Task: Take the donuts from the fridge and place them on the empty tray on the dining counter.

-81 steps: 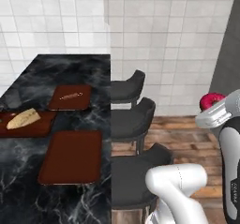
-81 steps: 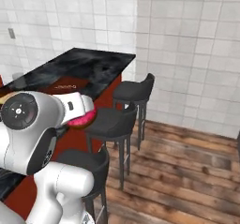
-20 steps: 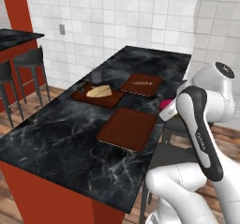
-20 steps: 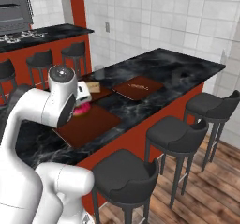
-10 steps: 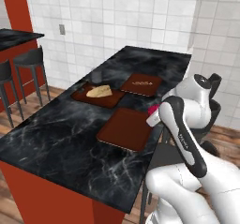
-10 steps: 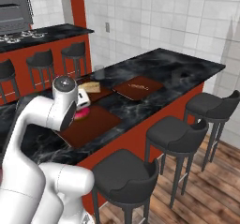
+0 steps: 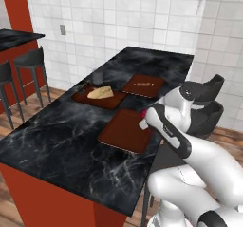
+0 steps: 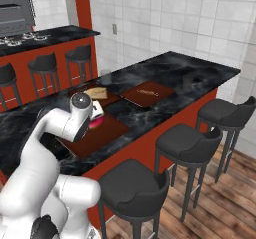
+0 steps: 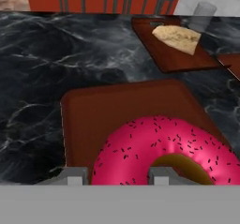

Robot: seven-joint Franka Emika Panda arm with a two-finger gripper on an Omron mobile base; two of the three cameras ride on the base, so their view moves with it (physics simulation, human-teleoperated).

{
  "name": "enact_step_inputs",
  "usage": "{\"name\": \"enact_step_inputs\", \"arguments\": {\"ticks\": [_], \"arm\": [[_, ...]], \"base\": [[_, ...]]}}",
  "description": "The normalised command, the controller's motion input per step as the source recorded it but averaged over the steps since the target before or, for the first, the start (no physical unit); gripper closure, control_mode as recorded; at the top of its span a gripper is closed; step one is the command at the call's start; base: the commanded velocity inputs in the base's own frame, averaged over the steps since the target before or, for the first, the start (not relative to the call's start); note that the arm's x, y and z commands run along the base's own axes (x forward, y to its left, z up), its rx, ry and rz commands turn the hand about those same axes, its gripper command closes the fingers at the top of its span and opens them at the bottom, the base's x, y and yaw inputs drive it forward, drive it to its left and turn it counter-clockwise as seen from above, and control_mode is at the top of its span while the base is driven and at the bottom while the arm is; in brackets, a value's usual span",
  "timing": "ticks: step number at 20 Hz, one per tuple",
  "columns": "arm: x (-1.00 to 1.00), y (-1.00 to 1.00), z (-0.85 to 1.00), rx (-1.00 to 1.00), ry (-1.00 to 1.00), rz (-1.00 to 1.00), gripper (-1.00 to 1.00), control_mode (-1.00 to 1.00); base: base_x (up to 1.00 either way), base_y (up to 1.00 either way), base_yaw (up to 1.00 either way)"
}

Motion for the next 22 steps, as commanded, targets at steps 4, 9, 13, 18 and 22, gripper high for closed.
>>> {"name": "enact_step_inputs", "arguments": {"ticks": [4,9,13,18,22], "arm": [[0.83,0.00,-0.34,0.00,0.02,0.00,1.00,-1.00],[0.69,0.00,-0.22,0.00,0.06,0.00,1.00,-1.00],[0.49,0.00,-0.25,0.00,0.11,0.00,1.00,-1.00],[0.19,0.00,-0.39,0.00,0.09,0.00,1.00,-1.00],[0.30,0.00,-0.32,0.00,0.01,0.00,1.00,-1.00]], "base": [[0.00,0.00,0.00],[0.00,0.00,0.00],[0.00,0.00,0.00],[0.00,0.00,0.00],[0.00,0.00,0.00]]}}
